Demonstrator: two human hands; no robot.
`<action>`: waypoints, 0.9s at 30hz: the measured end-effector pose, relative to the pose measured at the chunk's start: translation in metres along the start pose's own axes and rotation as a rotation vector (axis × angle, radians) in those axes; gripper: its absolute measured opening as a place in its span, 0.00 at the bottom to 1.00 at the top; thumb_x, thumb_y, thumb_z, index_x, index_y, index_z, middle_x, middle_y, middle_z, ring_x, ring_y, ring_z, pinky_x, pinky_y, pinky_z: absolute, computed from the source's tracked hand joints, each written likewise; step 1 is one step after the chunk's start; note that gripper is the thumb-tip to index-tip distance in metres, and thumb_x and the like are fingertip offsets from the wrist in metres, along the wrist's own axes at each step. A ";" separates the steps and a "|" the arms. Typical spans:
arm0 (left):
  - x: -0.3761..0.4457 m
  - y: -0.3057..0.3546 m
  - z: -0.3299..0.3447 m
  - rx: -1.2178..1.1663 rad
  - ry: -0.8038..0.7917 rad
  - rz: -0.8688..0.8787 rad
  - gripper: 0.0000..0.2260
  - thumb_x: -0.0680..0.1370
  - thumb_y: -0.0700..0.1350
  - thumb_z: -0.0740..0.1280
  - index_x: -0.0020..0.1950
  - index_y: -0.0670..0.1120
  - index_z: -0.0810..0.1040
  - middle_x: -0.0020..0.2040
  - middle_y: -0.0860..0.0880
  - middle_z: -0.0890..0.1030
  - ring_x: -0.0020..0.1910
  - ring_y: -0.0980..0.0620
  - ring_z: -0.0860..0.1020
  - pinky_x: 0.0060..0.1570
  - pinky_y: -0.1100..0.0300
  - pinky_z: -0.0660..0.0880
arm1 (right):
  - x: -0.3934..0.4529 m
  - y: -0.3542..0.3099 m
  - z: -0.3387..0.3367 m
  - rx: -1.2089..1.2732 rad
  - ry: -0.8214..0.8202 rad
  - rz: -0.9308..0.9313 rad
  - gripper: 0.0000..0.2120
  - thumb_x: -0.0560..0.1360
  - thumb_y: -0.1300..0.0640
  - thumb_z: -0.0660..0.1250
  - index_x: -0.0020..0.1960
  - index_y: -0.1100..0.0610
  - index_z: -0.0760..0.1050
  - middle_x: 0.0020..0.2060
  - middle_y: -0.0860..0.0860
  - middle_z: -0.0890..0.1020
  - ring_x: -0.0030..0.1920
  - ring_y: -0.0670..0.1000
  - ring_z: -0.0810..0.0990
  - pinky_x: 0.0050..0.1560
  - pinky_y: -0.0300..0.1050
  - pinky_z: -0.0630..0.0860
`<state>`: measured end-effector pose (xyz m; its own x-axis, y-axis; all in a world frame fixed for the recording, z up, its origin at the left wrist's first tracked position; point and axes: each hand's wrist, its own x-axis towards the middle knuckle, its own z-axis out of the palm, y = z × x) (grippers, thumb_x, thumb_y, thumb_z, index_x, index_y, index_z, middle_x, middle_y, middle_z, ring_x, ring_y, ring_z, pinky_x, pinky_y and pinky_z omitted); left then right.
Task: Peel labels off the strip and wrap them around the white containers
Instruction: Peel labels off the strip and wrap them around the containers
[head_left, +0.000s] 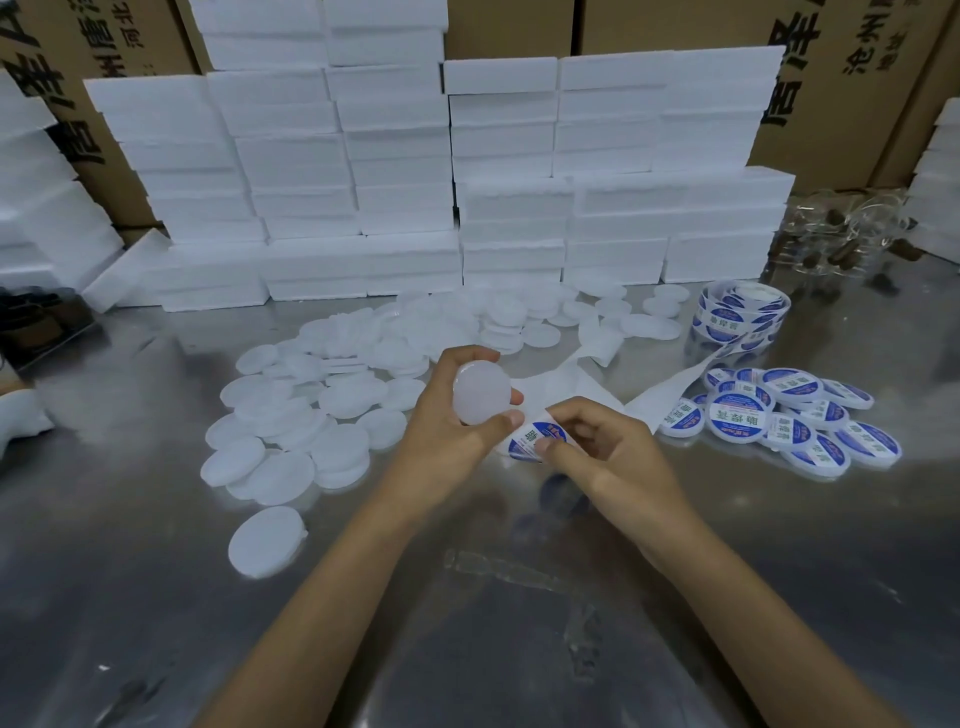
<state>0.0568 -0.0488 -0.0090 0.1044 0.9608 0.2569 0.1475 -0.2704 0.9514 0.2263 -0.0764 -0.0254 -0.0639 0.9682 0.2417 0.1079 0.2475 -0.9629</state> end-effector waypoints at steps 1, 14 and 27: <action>0.000 -0.001 0.000 -0.009 0.000 -0.014 0.22 0.75 0.36 0.73 0.64 0.52 0.71 0.49 0.50 0.86 0.48 0.57 0.84 0.43 0.65 0.80 | 0.000 -0.001 0.001 -0.007 0.009 -0.016 0.05 0.76 0.66 0.70 0.49 0.58 0.79 0.44 0.51 0.86 0.48 0.49 0.84 0.50 0.38 0.77; 0.003 -0.013 -0.001 -0.011 -0.033 -0.083 0.21 0.75 0.40 0.75 0.58 0.61 0.73 0.52 0.64 0.81 0.48 0.69 0.79 0.39 0.74 0.75 | -0.006 -0.004 0.006 -0.271 0.036 -0.280 0.11 0.76 0.68 0.69 0.51 0.53 0.82 0.50 0.46 0.78 0.55 0.42 0.78 0.50 0.29 0.74; 0.001 -0.016 0.002 0.306 0.082 -0.019 0.21 0.80 0.42 0.67 0.61 0.66 0.64 0.53 0.61 0.77 0.52 0.57 0.79 0.54 0.58 0.78 | -0.002 -0.016 -0.002 -0.063 0.212 -0.313 0.16 0.72 0.70 0.67 0.50 0.49 0.74 0.47 0.42 0.80 0.47 0.47 0.79 0.54 0.39 0.75</action>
<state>0.0569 -0.0435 -0.0239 0.0212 0.9643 0.2640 0.4392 -0.2462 0.8640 0.2269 -0.0822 -0.0098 0.1021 0.8296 0.5489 0.1765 0.5279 -0.8307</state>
